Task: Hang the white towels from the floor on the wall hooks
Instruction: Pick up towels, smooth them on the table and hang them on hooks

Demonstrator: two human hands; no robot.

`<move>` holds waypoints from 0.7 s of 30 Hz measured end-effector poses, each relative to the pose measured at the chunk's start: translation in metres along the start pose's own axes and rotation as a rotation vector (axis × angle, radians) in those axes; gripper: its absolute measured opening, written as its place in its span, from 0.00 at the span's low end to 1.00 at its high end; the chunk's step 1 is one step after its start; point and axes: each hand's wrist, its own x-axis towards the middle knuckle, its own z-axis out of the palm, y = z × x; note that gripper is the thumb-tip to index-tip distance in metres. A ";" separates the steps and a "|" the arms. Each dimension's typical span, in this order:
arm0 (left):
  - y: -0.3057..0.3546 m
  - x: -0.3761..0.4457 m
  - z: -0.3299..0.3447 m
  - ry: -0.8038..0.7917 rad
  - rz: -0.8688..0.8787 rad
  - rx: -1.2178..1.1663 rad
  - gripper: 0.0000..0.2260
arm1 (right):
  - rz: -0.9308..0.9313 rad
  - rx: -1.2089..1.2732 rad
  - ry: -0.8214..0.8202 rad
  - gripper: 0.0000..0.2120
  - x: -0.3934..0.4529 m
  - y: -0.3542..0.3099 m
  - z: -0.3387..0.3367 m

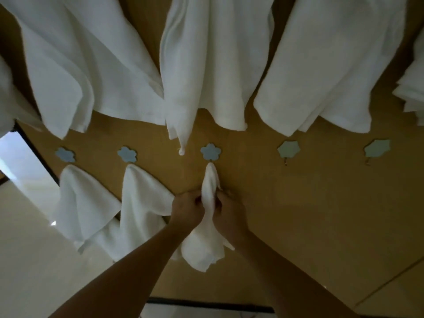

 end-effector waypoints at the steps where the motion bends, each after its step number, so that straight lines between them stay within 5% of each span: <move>1: 0.001 0.004 -0.001 -0.068 -0.009 -0.001 0.14 | 0.088 0.118 -0.069 0.09 0.001 -0.005 -0.005; 5: 0.003 0.010 -0.013 -0.220 0.012 0.004 0.13 | 0.385 0.303 -0.250 0.14 0.004 -0.028 -0.024; 8: -0.001 0.009 -0.031 -0.133 0.084 0.022 0.12 | 0.455 0.286 -0.284 0.21 -0.006 -0.042 -0.033; 15: -0.006 0.000 -0.060 -0.052 0.509 -0.059 0.14 | 0.446 -0.086 -0.018 0.26 -0.062 -0.073 -0.049; 21: 0.033 -0.053 -0.056 -0.288 0.734 -0.139 0.16 | 0.593 -0.332 0.110 0.27 -0.151 -0.098 -0.085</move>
